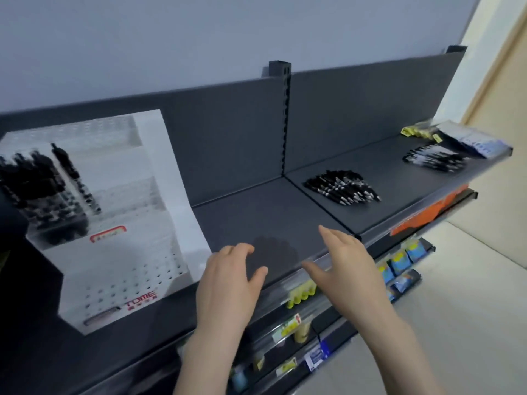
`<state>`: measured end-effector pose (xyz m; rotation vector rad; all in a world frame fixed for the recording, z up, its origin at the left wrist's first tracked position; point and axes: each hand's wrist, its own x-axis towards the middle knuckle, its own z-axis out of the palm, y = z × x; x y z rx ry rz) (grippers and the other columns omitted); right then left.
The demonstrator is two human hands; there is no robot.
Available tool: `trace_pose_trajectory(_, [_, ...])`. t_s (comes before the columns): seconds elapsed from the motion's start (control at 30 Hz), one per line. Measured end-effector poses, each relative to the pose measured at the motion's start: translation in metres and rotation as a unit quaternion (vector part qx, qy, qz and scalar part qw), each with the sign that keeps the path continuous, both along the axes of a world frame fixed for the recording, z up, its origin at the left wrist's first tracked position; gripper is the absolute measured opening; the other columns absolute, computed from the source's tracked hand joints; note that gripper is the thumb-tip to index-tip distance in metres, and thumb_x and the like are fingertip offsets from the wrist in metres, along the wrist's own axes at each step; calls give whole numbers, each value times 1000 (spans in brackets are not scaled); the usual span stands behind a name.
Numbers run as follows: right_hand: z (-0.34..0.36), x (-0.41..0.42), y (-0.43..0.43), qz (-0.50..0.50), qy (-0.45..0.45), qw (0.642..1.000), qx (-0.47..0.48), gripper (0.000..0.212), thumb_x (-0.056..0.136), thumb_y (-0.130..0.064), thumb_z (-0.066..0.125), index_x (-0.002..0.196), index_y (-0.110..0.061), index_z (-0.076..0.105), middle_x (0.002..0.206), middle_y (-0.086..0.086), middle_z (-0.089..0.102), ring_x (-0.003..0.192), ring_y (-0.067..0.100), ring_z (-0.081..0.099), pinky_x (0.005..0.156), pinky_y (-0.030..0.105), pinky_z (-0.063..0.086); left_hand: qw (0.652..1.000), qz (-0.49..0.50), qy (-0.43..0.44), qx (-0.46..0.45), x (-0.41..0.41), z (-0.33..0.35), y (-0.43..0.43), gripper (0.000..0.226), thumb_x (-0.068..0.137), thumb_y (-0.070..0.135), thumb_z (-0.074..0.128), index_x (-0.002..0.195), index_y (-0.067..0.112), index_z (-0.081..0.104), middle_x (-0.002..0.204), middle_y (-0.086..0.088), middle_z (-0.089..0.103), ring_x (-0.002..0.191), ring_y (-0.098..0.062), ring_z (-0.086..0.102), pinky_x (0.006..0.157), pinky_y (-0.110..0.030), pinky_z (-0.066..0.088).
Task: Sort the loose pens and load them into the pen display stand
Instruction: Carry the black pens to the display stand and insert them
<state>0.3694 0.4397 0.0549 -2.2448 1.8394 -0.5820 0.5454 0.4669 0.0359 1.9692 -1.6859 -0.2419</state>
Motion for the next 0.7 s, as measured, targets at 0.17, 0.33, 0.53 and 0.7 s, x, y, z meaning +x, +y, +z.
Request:
trace_pose_trajectory(0.17, [-1, -82, -18, 4, -22, 1000, 0, 70, 91, -39, 57, 149, -18, 26, 149, -5, 37, 138, 14, 28, 109, 24, 28, 1000, 5, -8, 1, -84, 1, -23, 40, 90, 46, 58, 126, 30, 54, 123, 10, 57, 115, -13, 50, 87, -26, 43])
trace_pose_trajectory(0.33, [-8, -141, -42, -4, -27, 1000, 14, 69, 89, -40, 59, 148, -18, 29, 147, -3, 40, 136, 16, 32, 108, 27, 31, 1000, 2, 5, 9, -142, -2, -42, 40, 90, 46, 59, 127, 31, 54, 123, 11, 56, 116, -11, 49, 88, -25, 44])
trace_pose_trajectory(0.53, [-22, -167, -75, 1, -43, 999, 28, 69, 89, -39, 60, 148, -19, 30, 146, -4, 41, 136, 15, 32, 109, 26, 31, 999, 0, 20, 35, -169, -15, -80, 40, 89, 45, 60, 127, 30, 53, 123, 13, 55, 115, -7, 49, 83, -20, 42])
trace_pose_trajectory(0.7, [-32, -183, -122, -15, -23, 999, 36, 69, 90, -40, 58, 148, -19, 29, 147, -5, 40, 136, 15, 33, 108, 26, 31, 997, 4, 59, 42, -179, -28, -138, 42, 91, 42, 60, 129, 28, 51, 124, 10, 55, 114, -8, 51, 83, -21, 43])
